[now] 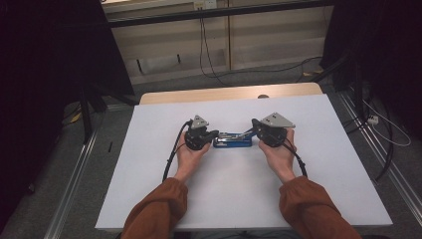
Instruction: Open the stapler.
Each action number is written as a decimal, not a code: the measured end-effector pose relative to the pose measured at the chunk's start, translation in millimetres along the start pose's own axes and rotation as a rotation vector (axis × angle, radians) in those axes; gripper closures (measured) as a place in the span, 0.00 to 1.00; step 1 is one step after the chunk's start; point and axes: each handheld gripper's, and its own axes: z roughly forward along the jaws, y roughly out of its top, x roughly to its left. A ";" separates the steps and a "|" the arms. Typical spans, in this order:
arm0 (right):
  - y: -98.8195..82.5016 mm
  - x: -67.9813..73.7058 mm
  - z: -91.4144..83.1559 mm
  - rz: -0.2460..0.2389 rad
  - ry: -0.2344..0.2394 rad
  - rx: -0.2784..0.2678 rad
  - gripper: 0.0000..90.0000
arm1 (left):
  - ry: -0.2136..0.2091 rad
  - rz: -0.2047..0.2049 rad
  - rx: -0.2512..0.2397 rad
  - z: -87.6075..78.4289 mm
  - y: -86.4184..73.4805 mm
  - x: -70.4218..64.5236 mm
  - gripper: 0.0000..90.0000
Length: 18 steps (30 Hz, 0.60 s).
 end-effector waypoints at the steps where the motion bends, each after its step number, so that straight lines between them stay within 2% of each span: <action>1: -0.5 -1.0 -0.8 0.004 0.003 0.004 1.00 | -0.002 -0.004 0.000 0.0 -0.1 0.3 1.00; 8: -4.9 -8.2 -3.7 -0.002 0.007 0.023 1.00 | -0.001 -0.002 -0.001 0.0 -0.2 0.1 1.00; 18: -12.6 -23.3 -10.2 0.014 0.004 0.040 1.00 | 0.000 0.003 -0.005 0.1 -0.5 -0.2 1.00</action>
